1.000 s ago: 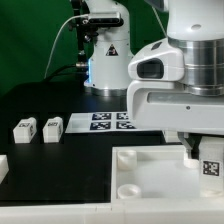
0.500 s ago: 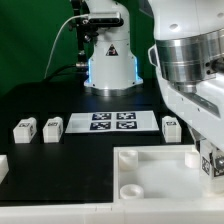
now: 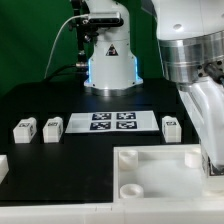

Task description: Assemble one leg

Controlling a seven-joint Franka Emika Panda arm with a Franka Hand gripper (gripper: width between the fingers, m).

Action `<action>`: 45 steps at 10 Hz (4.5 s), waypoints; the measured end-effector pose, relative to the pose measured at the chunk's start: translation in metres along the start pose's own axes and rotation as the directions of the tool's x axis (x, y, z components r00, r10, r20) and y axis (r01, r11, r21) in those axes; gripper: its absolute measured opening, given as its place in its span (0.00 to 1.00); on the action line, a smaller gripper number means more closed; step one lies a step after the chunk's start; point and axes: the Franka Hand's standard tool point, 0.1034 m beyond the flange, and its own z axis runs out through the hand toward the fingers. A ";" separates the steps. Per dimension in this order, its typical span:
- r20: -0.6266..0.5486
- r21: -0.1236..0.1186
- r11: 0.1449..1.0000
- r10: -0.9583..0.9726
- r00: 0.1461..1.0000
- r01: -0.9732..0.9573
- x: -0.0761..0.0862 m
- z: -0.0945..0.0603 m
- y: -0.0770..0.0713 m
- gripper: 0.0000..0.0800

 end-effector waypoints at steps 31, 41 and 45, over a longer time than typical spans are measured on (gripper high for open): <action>-0.036 0.111 0.952 -0.283 0.959 0.285 -0.009 0.009 0.001 0.78; -0.095 -0.091 0.006 -0.996 -0.002 0.996 0.002 0.001 -0.007 0.81; -0.115 -0.054 0.299 -0.950 0.291 0.953 0.001 0.001 -0.007 0.36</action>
Offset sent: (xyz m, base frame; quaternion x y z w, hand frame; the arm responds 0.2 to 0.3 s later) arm -0.0235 0.0173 0.0014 -0.0141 0.0607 -0.3982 0.9152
